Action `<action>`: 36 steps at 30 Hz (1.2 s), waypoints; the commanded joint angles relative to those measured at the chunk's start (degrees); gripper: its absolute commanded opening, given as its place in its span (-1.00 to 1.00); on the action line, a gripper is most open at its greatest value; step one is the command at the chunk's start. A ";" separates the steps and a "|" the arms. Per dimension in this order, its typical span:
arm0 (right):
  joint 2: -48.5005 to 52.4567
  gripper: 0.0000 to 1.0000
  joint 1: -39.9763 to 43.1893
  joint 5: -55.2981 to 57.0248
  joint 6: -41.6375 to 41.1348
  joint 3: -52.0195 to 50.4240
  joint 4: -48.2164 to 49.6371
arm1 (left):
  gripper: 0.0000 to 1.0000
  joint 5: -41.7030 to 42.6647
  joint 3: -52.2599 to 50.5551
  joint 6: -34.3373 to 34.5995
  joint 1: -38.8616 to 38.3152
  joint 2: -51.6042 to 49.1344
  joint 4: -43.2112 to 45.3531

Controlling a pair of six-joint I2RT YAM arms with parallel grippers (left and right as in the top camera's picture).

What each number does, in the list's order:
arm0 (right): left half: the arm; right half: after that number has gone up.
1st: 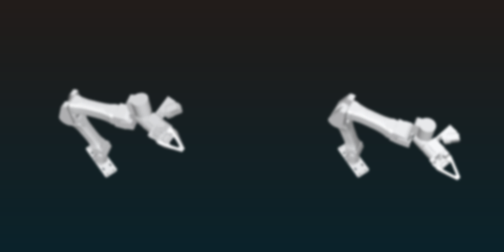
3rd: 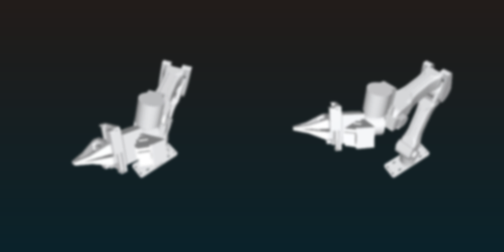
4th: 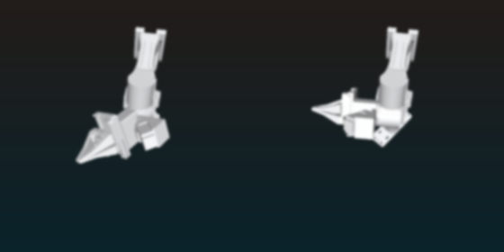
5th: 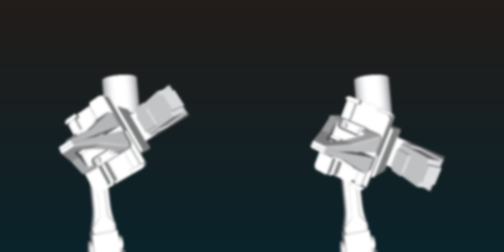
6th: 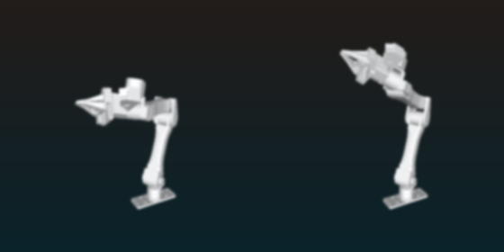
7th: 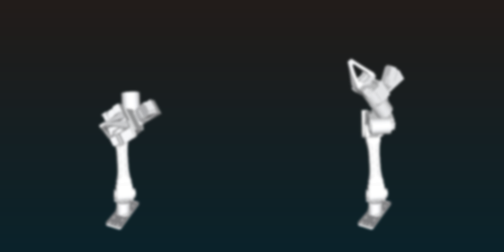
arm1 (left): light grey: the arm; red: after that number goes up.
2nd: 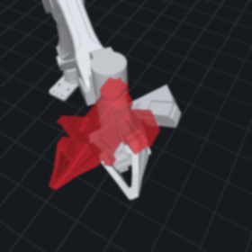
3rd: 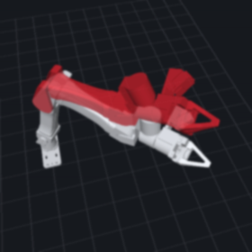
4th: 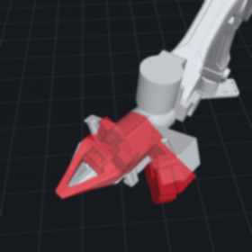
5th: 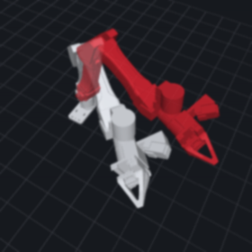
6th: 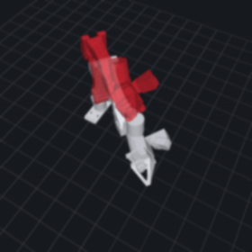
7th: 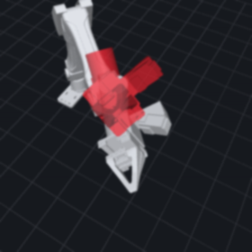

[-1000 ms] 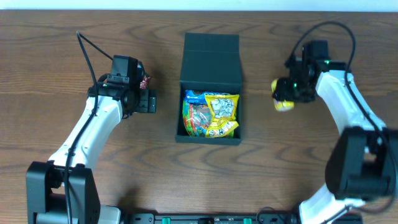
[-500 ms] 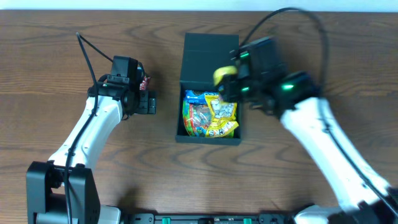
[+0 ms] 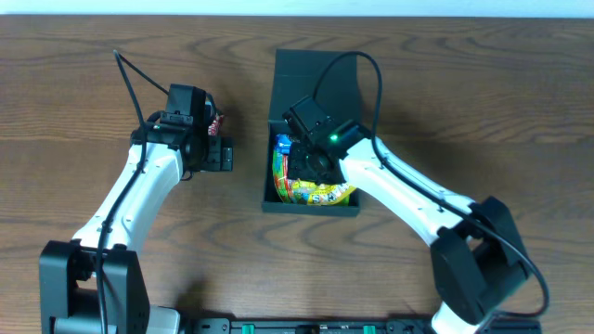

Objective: Pack container
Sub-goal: 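Lower the Mentos tube into the box and release, then lower the left gripper onto the KitKat bar and grasp it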

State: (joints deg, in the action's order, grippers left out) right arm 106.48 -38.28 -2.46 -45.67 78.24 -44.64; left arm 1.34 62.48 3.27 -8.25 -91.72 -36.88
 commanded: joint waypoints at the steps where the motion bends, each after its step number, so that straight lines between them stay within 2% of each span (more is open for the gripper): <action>1: -0.48 0.24 0.07 1.60 -1.86 0.76 0.63 | 0.90 0.20 0.24 1.05 0.26 -0.42 -0.20; 4: -2.89 0.45 0.68 0.98 0.33 3.08 0.20 | 0.90 0.20 0.24 1.05 0.26 -0.42 -0.20; 6: -5.81 0.76 1.22 0.96 2.14 5.33 -1.07 | 0.91 0.20 0.26 1.05 0.26 -0.42 -0.20; 7: -7.54 0.98 1.53 0.96 3.04 6.56 -1.64 | 0.90 0.20 0.26 1.05 0.26 -0.42 -0.20; 11: -14.88 0.98 2.64 1.53 5.66 10.73 -5.14 | 0.91 0.20 0.26 1.03 0.26 -0.42 -0.26; 17: -27.02 0.99 3.80 12.24 7.61 12.00 -12.98 | 0.90 -0.28 0.26 0.74 0.26 -0.42 0.13; 19: -29.44 0.98 3.98 15.85 7.63 12.00 -16.72 | 0.93 -0.26 0.24 -1.60 0.26 -0.44 1.36; 21: -30.60 0.98 4.04 17.75 7.65 11.98 -19.58 | 1.00 -0.24 0.24 -3.63 0.26 -0.44 2.93; 24: -30.95 0.98 4.15 19.21 7.80 11.96 -23.32 | 0.81 -0.24 0.20 -6.36 0.26 -0.48 5.95; 31: -30.82 0.99 4.13 20.26 8.52 10.88 -24.37 | 0.88 -0.66 -0.24 -10.60 0.48 -2.14 12.68; 36: -30.82 0.98 4.13 20.26 9.60 10.88 -24.37 | 0.89 -2.12 -0.24 -10.80 0.74 -6.25 14.10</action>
State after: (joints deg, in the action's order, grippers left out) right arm 75.53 -34.68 16.23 -37.89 89.52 -68.82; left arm 0.62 62.46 -6.04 -8.05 -95.39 -23.05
